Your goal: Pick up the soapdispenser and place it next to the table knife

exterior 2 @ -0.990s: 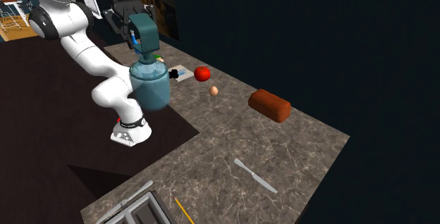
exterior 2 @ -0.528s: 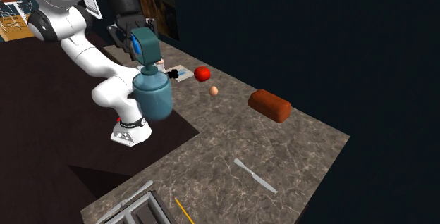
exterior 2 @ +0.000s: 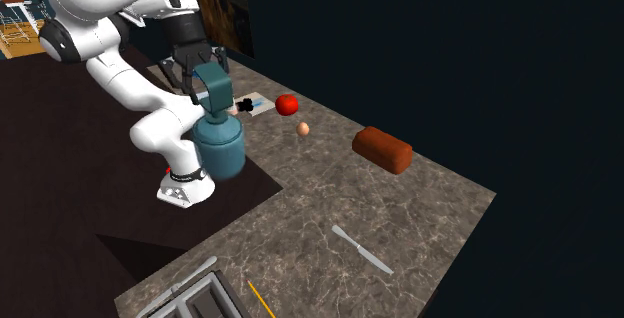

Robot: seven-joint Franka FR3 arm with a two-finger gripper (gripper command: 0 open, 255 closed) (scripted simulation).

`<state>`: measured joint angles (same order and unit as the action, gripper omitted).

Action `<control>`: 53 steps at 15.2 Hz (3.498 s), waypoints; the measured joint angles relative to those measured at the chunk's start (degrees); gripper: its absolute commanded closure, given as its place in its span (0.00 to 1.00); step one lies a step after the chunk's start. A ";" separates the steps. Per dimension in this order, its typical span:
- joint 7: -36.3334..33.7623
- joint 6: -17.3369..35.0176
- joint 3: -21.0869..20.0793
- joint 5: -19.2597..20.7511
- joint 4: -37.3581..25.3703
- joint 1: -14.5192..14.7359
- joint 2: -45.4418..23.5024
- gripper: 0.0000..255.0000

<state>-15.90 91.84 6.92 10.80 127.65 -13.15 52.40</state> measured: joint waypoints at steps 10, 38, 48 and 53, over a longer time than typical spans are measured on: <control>-0.61 6.00 0.72 0.82 9.85 -0.38 3.84 1.00; -2.49 24.27 3.47 4.26 34.03 -2.24 9.61 1.00; -3.09 32.21 4.92 6.20 40.97 -3.43 8.56 1.00; -3.38 37.31 5.85 7.58 44.68 -4.36 7.12 1.00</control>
<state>-19.28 129.15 12.77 18.38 172.33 -17.51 59.52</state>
